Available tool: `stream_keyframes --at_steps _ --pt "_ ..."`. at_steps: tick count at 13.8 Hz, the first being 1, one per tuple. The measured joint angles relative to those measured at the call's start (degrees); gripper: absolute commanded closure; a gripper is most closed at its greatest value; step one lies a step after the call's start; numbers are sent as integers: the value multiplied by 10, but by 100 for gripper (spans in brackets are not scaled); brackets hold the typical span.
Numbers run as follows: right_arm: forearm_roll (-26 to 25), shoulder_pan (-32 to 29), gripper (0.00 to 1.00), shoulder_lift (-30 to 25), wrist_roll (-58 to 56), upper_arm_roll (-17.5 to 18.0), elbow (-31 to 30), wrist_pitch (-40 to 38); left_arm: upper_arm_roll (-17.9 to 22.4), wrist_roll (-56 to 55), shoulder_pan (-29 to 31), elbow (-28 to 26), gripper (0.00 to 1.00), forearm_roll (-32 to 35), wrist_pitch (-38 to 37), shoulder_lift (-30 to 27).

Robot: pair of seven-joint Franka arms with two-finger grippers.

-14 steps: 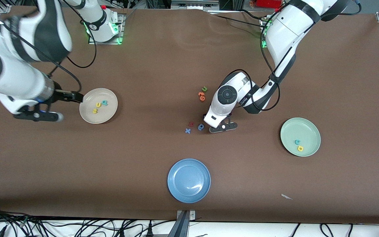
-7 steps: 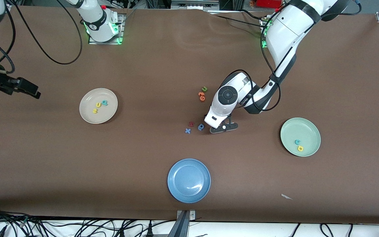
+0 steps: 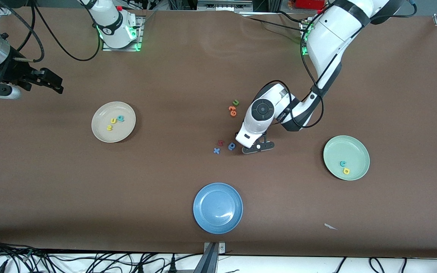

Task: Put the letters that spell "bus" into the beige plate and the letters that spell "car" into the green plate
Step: 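Drop the cyan letter on the green plate while the right gripper returns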

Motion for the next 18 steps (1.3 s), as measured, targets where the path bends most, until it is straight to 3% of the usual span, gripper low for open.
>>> stream_keyframes --at_steps 4,6,10,14,18 --pt "-1 0 0 0 -1 -6 12 1 4 5 3 6 100 0 -7 -2" --pt "-1 -1 0 4 0 -8 20 1 6 45 25 32 100 0 -68 -10" --pt "0 -4 0 13 -1 -15 23 4 10 207 105 93 100 0 -220 -38" --pt "2 -4 0 14 -1 -13 23 4 12 368 204 96 100 5 -247 -54" --pt "2 -2 0 14 -2 -2 23 -1 13 421 271 92 100 47 -248 -53"
